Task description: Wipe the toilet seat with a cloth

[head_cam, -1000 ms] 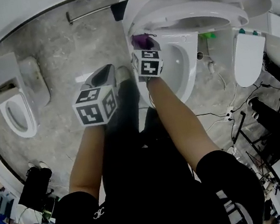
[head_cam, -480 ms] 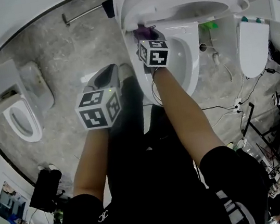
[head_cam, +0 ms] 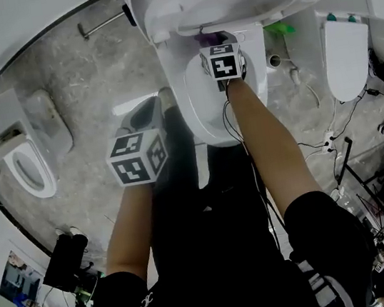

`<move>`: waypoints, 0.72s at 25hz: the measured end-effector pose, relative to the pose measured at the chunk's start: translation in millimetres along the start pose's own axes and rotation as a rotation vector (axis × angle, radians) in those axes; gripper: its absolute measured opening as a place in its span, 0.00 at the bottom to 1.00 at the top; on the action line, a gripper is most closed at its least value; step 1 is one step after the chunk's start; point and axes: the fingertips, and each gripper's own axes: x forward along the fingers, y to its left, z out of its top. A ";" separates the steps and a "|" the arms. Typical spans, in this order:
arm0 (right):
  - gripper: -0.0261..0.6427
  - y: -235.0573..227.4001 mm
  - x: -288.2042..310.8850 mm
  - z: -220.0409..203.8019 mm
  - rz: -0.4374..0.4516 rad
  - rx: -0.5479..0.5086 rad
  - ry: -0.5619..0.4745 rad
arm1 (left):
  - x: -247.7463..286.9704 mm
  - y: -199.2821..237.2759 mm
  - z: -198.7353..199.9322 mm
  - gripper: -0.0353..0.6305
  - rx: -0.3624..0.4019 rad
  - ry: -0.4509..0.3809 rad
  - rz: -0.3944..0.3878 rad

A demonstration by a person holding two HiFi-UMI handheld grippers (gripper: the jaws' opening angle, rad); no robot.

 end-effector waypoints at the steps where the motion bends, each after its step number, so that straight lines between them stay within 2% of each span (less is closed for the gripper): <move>1: 0.16 -9.9 -0.8 -2.0 -0.009 -0.012 0.006 | 0.4 -4.9 0.5 0.07 0.004 -0.010 0.003; 6: 0.16 -40.1 -8.7 -5.6 -0.052 -0.109 0.036 | 5.7 -28.1 -0.3 0.07 0.011 -0.023 0.009; 9: 0.16 -59.7 -14.3 -7.7 -0.077 -0.101 0.038 | 11.9 -46.7 0.6 0.07 0.015 -0.029 0.003; 12: 0.16 -85.1 -18.9 -10.7 -0.102 -0.061 0.037 | 15.0 -64.0 3.4 0.07 0.029 -0.038 -0.003; 18: 0.16 -147.4 -26.5 -13.4 -0.168 0.092 0.027 | 22.6 -81.8 1.2 0.07 0.033 -0.039 0.008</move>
